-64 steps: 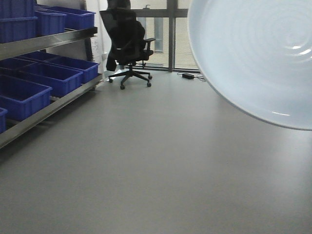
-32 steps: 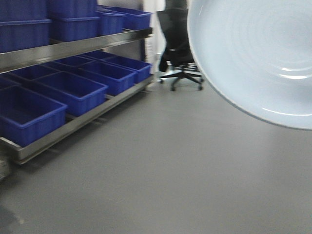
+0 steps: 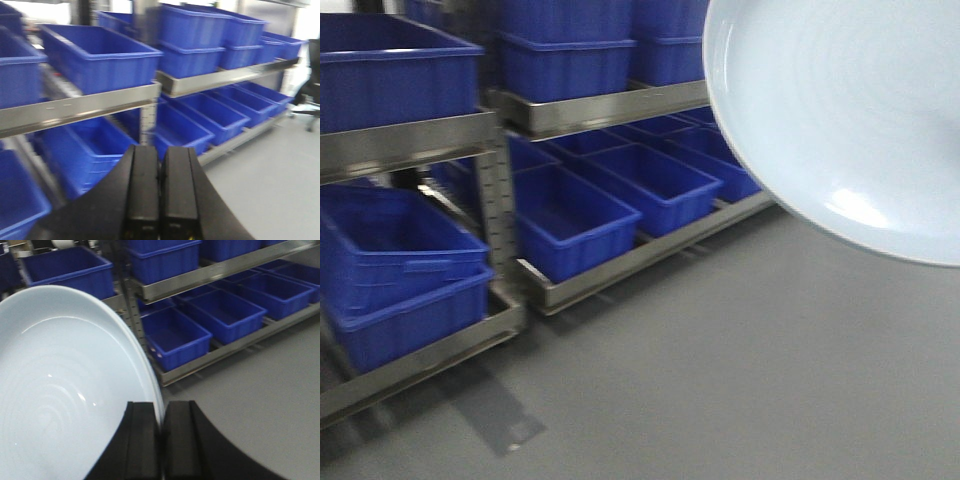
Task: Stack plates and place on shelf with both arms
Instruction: 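Turn the base toward the rack of blue bins, plates held in right gripper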
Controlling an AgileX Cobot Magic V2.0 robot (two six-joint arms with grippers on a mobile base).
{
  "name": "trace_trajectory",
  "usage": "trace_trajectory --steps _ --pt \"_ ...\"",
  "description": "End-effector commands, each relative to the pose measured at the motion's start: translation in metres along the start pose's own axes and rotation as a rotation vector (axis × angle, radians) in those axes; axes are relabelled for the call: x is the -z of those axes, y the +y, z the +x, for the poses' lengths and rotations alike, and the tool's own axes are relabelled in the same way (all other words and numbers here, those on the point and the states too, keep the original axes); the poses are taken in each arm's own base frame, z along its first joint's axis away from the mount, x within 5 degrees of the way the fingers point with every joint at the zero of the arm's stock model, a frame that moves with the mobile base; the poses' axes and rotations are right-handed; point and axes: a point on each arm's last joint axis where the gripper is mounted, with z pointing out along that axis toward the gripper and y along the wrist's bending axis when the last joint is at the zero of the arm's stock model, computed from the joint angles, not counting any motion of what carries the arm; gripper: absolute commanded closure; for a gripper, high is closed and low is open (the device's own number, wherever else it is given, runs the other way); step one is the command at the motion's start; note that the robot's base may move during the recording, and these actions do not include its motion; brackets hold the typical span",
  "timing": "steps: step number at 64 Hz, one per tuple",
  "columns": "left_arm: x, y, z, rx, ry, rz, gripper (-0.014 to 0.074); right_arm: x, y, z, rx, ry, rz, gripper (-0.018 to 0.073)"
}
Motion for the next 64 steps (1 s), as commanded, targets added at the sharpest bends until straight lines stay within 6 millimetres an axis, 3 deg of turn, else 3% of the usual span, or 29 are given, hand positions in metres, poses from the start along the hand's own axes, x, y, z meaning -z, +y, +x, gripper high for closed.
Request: trace_trajectory --steps 1,64 --pt "0.0002 0.0011 -0.0173 0.012 -0.099 -0.014 0.0516 0.0006 0.0029 -0.0197 -0.005 -0.130 -0.012 0.0510" --pt "0.0002 0.0011 -0.0173 0.012 -0.099 -0.014 0.0516 0.0006 0.0029 -0.0197 -0.005 -0.130 -0.012 0.0510"
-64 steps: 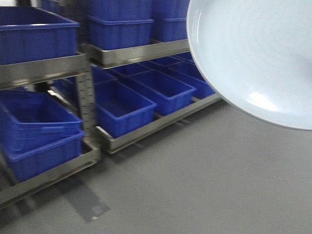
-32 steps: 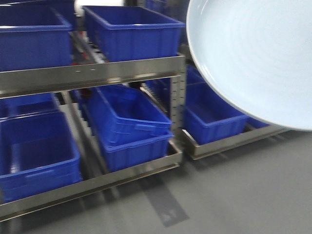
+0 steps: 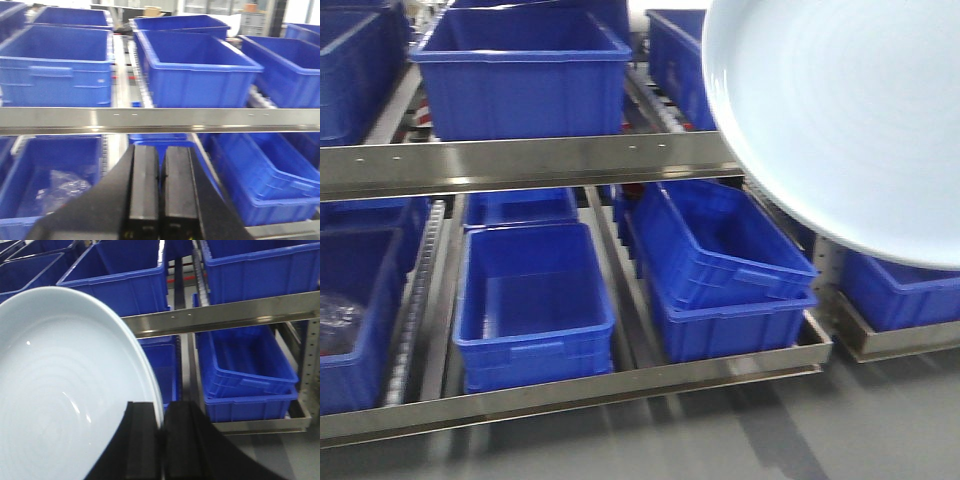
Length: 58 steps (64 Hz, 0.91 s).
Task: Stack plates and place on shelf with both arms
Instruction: 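Turn the base toward the rack of blue bins, plates held in right gripper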
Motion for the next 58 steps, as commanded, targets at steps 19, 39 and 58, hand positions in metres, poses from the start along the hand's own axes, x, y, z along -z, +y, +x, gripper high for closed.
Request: trace_trajectory --steps 19,39,58 --pt "0.0002 0.0011 -0.0173 0.012 -0.099 -0.014 0.0516 0.0006 0.0029 -0.0197 -0.005 -0.130 -0.012 0.0510" --pt "0.0002 0.0011 -0.0173 0.012 -0.099 -0.014 0.0516 0.0006 0.0029 -0.0198 -0.005 -0.131 -0.012 0.0510" --pt "0.0002 0.0011 -0.0173 0.012 -0.099 -0.014 0.0516 0.0006 0.0029 -0.0198 -0.005 -0.131 -0.012 0.0510"
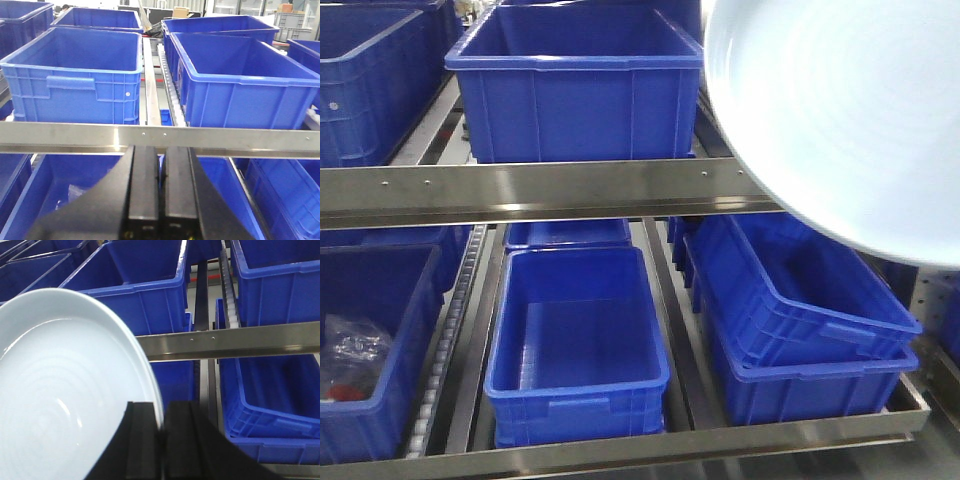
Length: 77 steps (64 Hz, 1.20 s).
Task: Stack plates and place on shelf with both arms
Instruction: 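Turn the base toward the rack of blue bins, plates held in right gripper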
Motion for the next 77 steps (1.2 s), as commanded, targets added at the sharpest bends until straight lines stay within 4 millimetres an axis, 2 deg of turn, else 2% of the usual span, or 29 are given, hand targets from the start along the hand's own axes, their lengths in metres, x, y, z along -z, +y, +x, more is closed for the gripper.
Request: trace_trajectory --steps 1,77 --pt "0.0002 0.0011 -0.0173 0.012 -0.099 -0.014 0.0516 0.0006 0.0029 -0.0198 -0.005 -0.131 -0.012 0.0510" --pt "0.0002 0.0011 -0.0173 0.012 -0.099 -0.014 0.0516 0.0006 0.0029 -0.0198 -0.005 -0.131 -0.012 0.0510"
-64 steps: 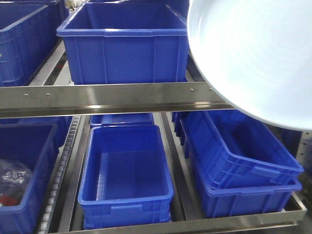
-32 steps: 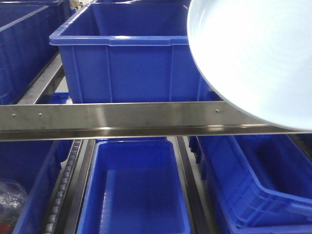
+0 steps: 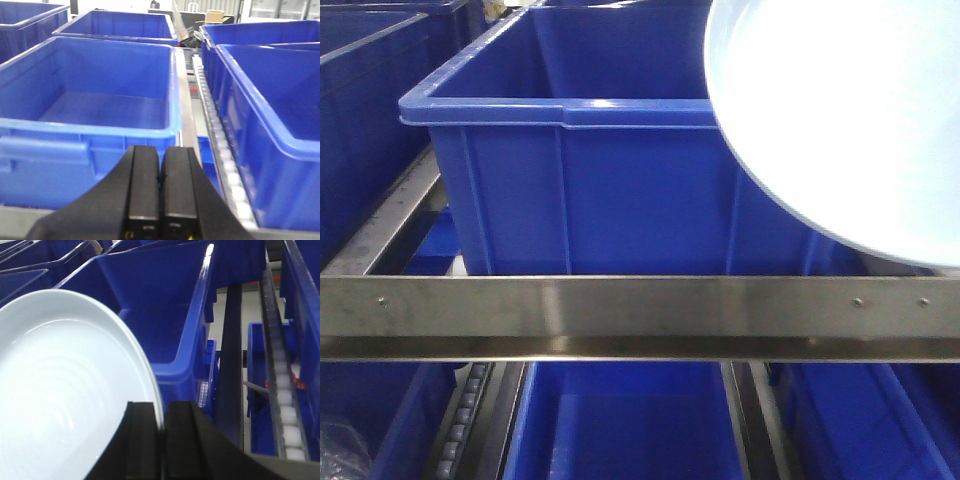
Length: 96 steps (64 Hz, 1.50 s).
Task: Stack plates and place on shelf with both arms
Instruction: 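Turn the base toward the rack of blue bins, plates held in right gripper, then lower the plates with the right gripper into the blue bin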
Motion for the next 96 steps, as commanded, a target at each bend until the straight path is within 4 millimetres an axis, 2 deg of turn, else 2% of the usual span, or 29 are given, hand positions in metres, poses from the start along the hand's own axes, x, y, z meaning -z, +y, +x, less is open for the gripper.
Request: trace_trajectory --steps 1,96 --pt "0.0002 0.0011 -0.0173 0.011 -0.099 -0.014 0.0516 0.0006 0.0029 -0.0198 -0.005 -0.131 -0.012 0.0510" --pt "0.0002 0.0011 -0.0173 0.011 -0.099 -0.014 0.0516 0.0006 0.0029 -0.0204 -0.005 -0.138 -0.012 0.0510"
